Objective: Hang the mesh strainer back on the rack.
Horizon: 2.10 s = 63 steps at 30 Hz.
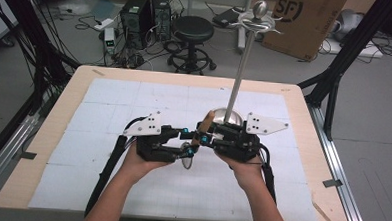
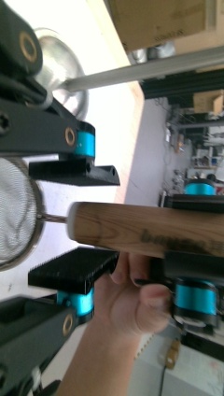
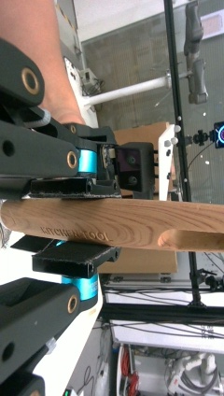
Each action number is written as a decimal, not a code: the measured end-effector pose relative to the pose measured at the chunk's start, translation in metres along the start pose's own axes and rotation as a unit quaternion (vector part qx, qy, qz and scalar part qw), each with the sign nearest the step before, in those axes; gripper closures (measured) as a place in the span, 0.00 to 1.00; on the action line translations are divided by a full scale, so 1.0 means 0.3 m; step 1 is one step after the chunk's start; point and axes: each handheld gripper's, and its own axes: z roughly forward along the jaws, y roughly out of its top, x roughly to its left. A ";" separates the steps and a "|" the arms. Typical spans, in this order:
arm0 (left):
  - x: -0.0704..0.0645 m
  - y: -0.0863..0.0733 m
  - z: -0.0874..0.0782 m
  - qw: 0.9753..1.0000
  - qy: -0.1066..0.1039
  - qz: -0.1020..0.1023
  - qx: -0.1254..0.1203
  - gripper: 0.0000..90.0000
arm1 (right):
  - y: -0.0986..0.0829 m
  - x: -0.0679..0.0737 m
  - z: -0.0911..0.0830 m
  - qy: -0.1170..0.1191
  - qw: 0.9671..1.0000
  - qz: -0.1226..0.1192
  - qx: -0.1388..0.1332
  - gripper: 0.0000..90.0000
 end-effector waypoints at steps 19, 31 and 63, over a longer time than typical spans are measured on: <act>0.055 -0.080 -0.209 0.989 0.142 0.010 0.048 0.34 | 0.018 -0.023 -0.071 -0.039 0.999 -0.002 0.013 0.78; 0.085 -0.089 -0.304 0.982 0.184 0.000 0.042 0.27 | 0.028 -0.053 -0.140 -0.078 0.997 -0.004 0.020 0.78; 0.076 -0.095 -0.304 0.982 0.180 0.005 0.051 0.23 | 0.361 -0.194 -0.284 -0.160 0.985 -0.032 0.058 0.78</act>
